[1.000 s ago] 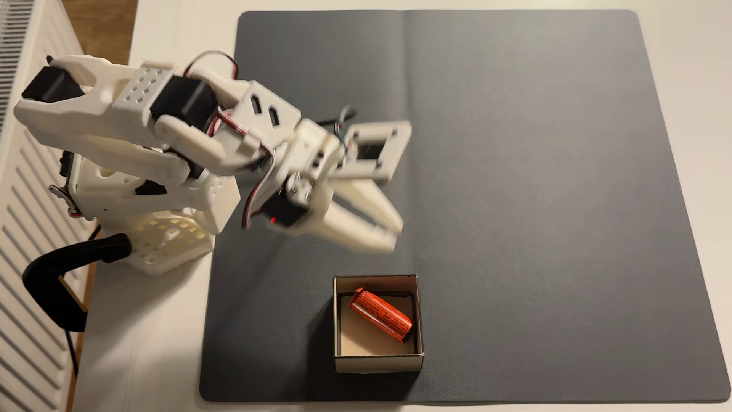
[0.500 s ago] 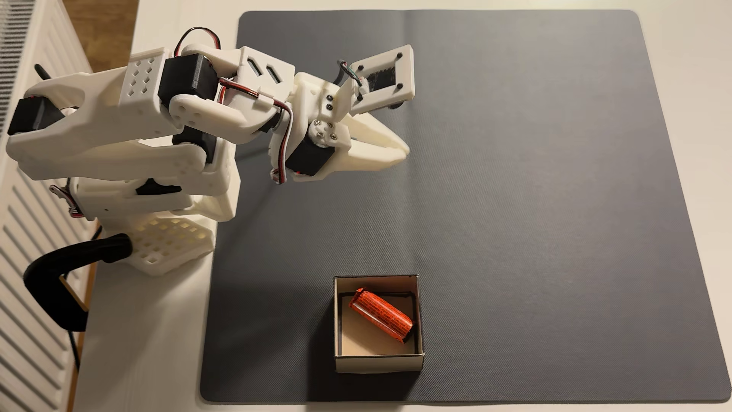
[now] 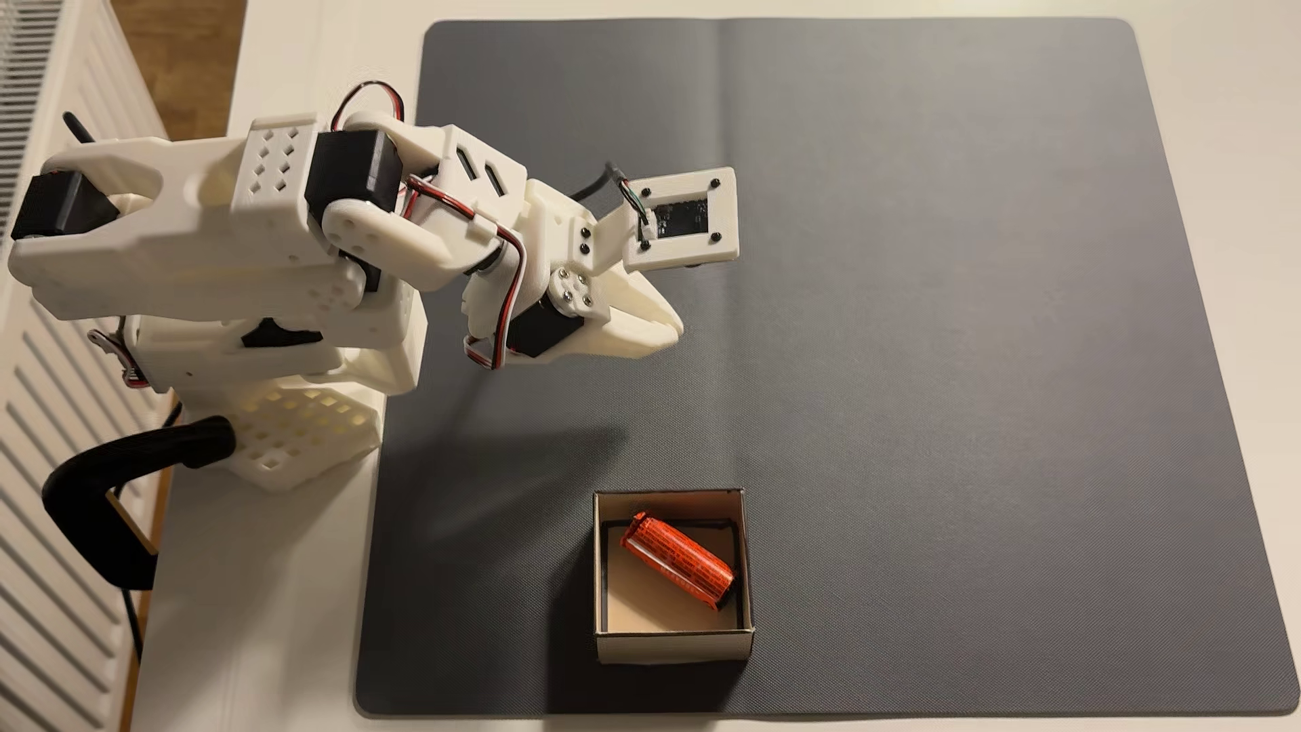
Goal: Pick the red object and place it in the box
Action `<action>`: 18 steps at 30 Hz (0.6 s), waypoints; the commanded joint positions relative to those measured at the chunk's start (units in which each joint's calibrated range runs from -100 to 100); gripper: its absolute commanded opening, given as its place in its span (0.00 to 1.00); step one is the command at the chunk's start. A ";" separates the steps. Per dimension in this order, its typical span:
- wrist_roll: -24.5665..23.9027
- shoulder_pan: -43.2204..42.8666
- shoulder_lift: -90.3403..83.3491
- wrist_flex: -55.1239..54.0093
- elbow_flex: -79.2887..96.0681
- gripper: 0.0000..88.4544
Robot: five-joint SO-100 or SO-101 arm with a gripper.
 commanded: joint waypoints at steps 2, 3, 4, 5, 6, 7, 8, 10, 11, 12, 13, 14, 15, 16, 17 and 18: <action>-0.06 0.15 -0.44 5.10 0.73 0.01; -0.06 0.22 -0.44 7.03 0.73 0.01; -0.06 0.22 -0.44 9.04 0.73 0.01; -0.06 0.30 -0.44 11.22 0.73 0.01; -0.06 0.45 -0.44 13.15 0.73 0.01; -0.06 0.59 -0.44 15.07 0.73 0.01; -0.06 0.59 -0.44 16.73 0.73 0.01; -0.06 0.59 -0.44 19.61 0.73 0.01; 0.41 0.52 -0.44 19.79 0.73 0.01; 0.46 0.07 -0.44 19.79 0.73 0.01; 0.46 0.07 -0.44 19.79 0.73 0.01; 0.46 0.07 -0.44 19.79 0.73 0.01; 0.46 0.07 -0.44 19.79 0.73 0.01; 0.46 0.07 -0.44 19.79 0.73 0.01; 0.46 0.07 -0.44 19.79 0.73 0.01; 0.46 0.07 -0.44 19.79 0.73 0.01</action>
